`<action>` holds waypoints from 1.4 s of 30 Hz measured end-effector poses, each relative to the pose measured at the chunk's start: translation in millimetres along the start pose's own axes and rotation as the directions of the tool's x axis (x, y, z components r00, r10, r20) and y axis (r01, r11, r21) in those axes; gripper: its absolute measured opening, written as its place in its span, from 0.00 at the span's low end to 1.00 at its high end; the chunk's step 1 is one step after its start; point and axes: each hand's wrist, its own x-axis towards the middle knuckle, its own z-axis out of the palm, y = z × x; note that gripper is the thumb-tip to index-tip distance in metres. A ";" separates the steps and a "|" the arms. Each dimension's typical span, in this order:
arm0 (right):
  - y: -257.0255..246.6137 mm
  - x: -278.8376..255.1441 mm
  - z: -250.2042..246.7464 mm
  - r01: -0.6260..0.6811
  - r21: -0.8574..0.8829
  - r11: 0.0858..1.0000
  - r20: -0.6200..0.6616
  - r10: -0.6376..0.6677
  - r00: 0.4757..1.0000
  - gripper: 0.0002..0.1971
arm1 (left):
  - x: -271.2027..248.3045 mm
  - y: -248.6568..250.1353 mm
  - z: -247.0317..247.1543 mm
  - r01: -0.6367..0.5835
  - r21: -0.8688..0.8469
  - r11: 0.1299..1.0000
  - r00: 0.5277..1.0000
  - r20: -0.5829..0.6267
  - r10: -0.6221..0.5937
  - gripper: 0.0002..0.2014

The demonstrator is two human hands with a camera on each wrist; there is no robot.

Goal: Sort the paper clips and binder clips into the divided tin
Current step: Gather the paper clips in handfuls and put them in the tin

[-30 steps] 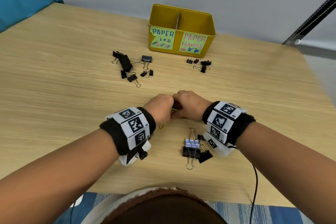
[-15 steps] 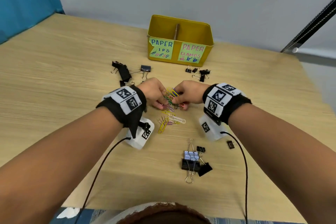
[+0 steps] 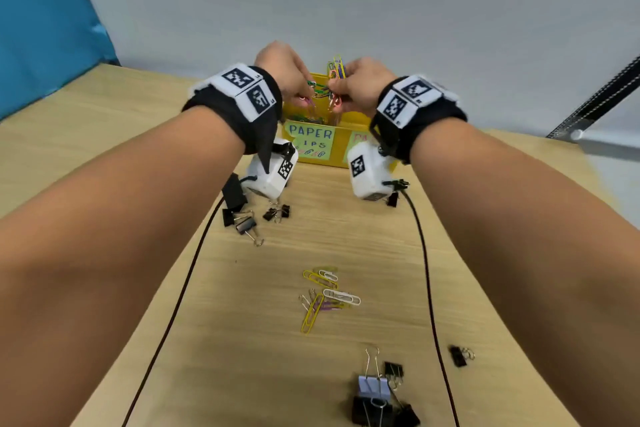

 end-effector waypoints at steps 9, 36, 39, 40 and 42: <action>-4.6 5.0 9.2 -0.030 -0.139 0.990 0.048 0.037 0.998 0.13 | -2.7 3.9 9.8 -0.134 0.489 0.862 0.991 0.060 0.120 0.21; 112.0 -187.7 69.3 0.110 -0.649 0.752 0.288 0.110 0.951 0.15 | -160.9 -106.8 86.3 -0.239 0.578 0.780 0.898 0.437 -0.048 0.20; 113.8 -190.0 72.6 0.164 -0.712 0.682 0.311 0.097 0.946 0.15 | -162.3 -106.5 87.7 -0.216 0.570 0.792 0.901 0.429 -0.063 0.17; 114.3 -191.3 73.5 0.180 -0.726 0.664 0.322 0.097 0.942 0.16 | -162.8 -107.4 88.6 -0.214 0.568 0.794 0.900 0.430 -0.065 0.15; 115.0 -192.8 73.8 0.202 -0.738 0.644 0.337 0.093 0.937 0.16 | -163.8 -109.1 89.6 -0.209 0.570 0.795 0.898 0.434 -0.075 0.13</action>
